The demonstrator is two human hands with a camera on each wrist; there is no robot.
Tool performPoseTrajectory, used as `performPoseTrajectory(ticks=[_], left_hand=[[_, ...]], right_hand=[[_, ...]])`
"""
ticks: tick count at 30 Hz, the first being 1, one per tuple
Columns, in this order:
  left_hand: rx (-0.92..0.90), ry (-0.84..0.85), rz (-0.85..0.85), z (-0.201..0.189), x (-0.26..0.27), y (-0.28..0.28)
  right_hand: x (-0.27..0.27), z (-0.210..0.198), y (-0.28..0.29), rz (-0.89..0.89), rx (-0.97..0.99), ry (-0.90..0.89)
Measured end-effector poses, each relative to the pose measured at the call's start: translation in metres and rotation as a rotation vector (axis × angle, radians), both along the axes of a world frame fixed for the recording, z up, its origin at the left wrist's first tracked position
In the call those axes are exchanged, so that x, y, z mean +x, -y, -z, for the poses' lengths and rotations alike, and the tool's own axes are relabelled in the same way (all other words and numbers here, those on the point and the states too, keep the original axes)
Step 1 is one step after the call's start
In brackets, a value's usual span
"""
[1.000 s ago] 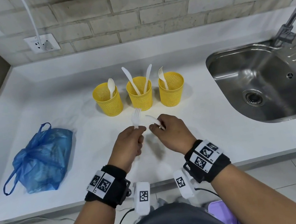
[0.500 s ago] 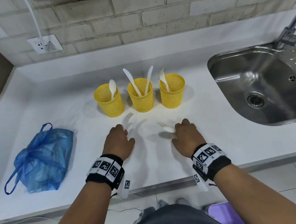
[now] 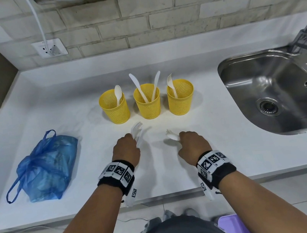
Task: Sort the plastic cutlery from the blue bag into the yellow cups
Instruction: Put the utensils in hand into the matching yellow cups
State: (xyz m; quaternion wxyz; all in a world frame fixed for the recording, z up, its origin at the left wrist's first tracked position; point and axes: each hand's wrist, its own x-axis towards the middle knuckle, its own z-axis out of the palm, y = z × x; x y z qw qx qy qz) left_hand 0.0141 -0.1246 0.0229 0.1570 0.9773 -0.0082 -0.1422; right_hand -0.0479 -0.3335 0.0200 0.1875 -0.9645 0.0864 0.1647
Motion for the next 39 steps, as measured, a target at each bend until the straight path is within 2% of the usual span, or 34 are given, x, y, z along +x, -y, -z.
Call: performPoseTrajectory(ticks=[5,10,14,16,19,24,28,34,39], left_hand=[[-0.206,-0.113,-0.175,-0.001,-0.001,-0.003],[-0.409,-0.091,-0.244,-0.011,-0.007,0.003],[-0.779,-0.124,-0.26,-0.024,-0.014,0.017],[-0.956,-0.141,-0.263,-0.035,-0.021,0.027],[-1.117,-0.146,-0.239,-0.047,-0.026,0.037],[-1.171,-0.125,-0.196,-0.058,-0.03,0.045],[-1.17,-0.1,-0.185,-0.059,-0.032,0.047],[-1.268,-0.105,-0.197,-0.06,-0.036,0.039],[-1.248,-0.044,-0.248,-0.057,-0.028,0.017]], right_hand=[[-0.001,-0.01,0.004,0.13,0.239,0.045],[0.001,-0.031,0.005,0.213,0.533,0.208],[-0.001,-0.053,0.002,0.181,0.743,0.247],[0.0,-0.058,0.003,0.175,0.782,0.266],[0.002,-0.06,0.005,0.182,0.784,0.304],[0.004,-0.062,0.01,0.173,0.787,0.365],[0.006,-0.066,0.012,0.162,0.839,0.364],[0.014,-0.064,0.001,0.174,0.899,0.354],[0.031,-0.07,-0.022,0.068,0.821,0.361]])
